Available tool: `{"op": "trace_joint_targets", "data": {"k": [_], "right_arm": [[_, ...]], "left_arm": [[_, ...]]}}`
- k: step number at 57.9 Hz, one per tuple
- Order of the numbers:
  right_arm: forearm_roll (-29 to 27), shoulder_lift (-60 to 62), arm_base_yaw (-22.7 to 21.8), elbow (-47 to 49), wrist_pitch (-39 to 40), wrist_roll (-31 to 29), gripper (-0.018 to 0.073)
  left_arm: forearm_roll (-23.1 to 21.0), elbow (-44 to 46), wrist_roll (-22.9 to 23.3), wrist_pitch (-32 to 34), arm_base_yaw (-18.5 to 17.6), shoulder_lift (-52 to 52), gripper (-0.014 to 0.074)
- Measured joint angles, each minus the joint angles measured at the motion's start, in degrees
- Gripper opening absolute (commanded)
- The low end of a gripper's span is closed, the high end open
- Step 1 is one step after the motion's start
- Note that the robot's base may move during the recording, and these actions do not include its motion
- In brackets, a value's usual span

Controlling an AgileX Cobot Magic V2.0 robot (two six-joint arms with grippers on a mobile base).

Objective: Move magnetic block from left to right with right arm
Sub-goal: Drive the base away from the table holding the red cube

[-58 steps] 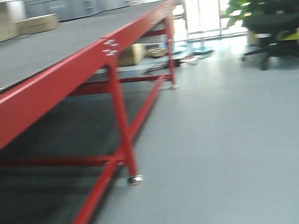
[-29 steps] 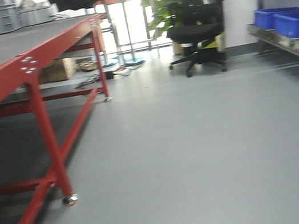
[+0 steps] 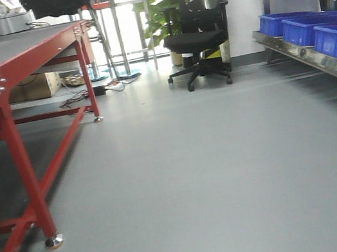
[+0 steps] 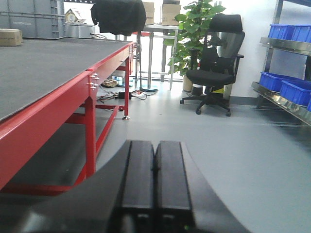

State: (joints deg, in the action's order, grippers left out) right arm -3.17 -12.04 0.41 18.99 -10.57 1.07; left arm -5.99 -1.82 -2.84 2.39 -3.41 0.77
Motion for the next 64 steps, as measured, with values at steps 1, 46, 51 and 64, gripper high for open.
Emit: {"op": "trace_joint_targets", "data": {"k": [1, 46, 51, 64], "right_arm": [[0.00, 0.00, 0.00, 0.00, 0.00, 0.00, 0.0370], [0.00, 0.00, 0.00, -0.12, -0.23, 0.00, 0.0370], [0.00, 0.00, 0.00, -0.12, -0.23, 0.00, 0.0370], [0.00, 0.00, 0.00, -0.12, -0.58, 0.00, 0.0370]], "left_arm": [[0.00, 0.00, 0.00, 0.00, 0.00, 0.00, -0.0126], [0.00, 0.00, 0.00, -0.09, 0.00, 0.00, -0.0126], [0.00, 0.00, 0.00, 0.01, 0.00, 0.00, -0.0126], [0.00, 0.00, 0.00, -0.07, 0.00, 0.00, -0.0126]]}}
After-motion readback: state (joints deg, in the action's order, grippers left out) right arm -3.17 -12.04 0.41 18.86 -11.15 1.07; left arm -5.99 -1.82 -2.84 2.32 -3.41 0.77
